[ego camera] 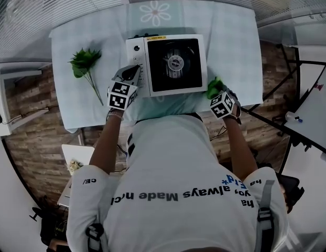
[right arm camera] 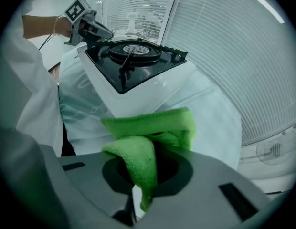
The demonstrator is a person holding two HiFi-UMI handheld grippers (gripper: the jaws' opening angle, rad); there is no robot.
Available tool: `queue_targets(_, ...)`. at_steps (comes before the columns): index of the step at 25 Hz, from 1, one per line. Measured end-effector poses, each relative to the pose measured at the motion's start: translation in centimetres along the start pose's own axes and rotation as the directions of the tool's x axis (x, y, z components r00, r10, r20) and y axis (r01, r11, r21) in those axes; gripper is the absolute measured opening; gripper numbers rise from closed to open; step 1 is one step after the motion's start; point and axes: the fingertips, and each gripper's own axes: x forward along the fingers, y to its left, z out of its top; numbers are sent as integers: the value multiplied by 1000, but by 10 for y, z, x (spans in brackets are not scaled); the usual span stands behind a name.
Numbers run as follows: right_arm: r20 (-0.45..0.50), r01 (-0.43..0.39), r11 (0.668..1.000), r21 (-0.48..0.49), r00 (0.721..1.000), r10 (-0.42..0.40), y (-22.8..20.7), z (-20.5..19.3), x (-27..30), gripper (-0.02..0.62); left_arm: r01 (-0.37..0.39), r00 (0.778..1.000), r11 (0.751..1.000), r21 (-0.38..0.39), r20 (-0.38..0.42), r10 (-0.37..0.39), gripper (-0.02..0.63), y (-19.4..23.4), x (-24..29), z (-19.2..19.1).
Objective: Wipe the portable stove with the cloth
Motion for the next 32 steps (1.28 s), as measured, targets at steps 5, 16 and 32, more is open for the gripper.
queue_targets(5, 27, 30, 999, -20, 999, -29, -15, 17, 2, 23, 2, 1000, 1000, -13, 4, -2, 12, -1, 0, 1)
queue_targets(16, 40, 59, 995, -75, 998, -56, -45, 49, 17, 23, -4, 1000, 999, -40, 19, 5, 12, 0, 0, 1)
queue_targets(32, 69, 90, 986, -141, 994, -81, -99, 102, 42, 23, -12, 1000, 998, -68, 22, 14, 12, 0, 0, 2)
